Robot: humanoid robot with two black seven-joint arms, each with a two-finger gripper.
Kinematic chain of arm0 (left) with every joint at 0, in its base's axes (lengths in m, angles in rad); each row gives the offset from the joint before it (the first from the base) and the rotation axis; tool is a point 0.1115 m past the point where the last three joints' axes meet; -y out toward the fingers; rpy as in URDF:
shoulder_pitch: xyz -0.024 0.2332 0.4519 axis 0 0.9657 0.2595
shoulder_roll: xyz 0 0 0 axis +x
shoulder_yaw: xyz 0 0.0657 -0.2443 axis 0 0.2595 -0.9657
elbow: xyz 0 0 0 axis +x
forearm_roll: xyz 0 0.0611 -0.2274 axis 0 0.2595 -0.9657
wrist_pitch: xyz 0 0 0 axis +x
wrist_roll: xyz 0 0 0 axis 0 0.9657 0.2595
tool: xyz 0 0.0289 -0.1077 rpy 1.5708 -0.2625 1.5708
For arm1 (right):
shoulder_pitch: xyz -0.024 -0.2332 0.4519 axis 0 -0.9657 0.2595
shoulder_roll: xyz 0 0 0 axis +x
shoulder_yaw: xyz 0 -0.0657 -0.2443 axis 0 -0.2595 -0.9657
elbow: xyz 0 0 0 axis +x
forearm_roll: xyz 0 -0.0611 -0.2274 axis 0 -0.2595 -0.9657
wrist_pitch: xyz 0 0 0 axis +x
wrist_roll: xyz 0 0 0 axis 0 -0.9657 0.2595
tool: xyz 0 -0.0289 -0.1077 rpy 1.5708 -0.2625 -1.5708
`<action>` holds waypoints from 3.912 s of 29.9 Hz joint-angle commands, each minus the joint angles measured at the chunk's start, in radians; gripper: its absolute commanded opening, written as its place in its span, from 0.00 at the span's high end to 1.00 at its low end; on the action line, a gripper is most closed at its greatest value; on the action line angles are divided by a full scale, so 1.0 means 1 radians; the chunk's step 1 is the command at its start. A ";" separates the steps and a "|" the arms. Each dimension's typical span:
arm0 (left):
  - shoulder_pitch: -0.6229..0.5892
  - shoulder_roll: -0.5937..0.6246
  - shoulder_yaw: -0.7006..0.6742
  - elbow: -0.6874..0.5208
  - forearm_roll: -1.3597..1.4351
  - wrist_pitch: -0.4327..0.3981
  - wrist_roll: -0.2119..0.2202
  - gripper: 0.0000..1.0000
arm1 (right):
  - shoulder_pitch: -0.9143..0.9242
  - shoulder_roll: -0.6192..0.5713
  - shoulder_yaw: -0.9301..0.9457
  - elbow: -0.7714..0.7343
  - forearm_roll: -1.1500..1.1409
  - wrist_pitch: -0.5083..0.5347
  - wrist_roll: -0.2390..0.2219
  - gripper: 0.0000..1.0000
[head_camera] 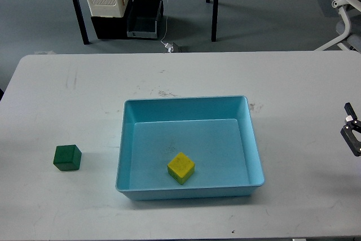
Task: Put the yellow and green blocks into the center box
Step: 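Swing the left gripper over and lower it onto the green cube, then close the left gripper on the green cube and lift it toward the box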
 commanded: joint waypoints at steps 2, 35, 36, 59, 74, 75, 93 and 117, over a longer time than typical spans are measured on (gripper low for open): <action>-0.002 0.239 0.107 -0.003 0.005 0.000 0.001 0.00 | 0.001 0.000 0.004 0.000 0.001 0.004 0.000 0.00; -1.300 0.606 1.667 -0.017 0.566 0.000 0.002 0.00 | 0.001 0.000 0.014 -0.008 0.015 0.006 0.000 0.00; -1.350 0.603 1.725 -0.017 0.571 0.000 0.002 0.00 | 0.001 0.000 0.014 -0.008 0.013 0.006 0.000 0.00; -1.577 0.481 2.540 -0.092 1.215 0.000 -0.044 0.02 | -0.003 0.000 0.014 -0.049 0.012 0.009 0.000 0.00; -1.372 0.447 2.464 0.009 1.241 0.000 -0.047 0.02 | -0.006 0.000 0.013 -0.080 0.012 0.026 0.000 0.00; -1.369 0.447 2.464 0.009 1.246 0.000 -0.047 0.02 | -0.006 0.000 0.014 -0.080 0.012 0.026 0.000 0.00; -1.253 0.451 2.395 0.023 1.284 0.000 -0.044 0.04 | -0.011 0.000 0.014 -0.093 0.012 0.032 0.000 0.00; -1.253 0.505 2.395 -0.045 1.352 0.000 -0.032 0.69 | -0.014 0.000 0.016 -0.093 0.012 0.032 0.000 0.00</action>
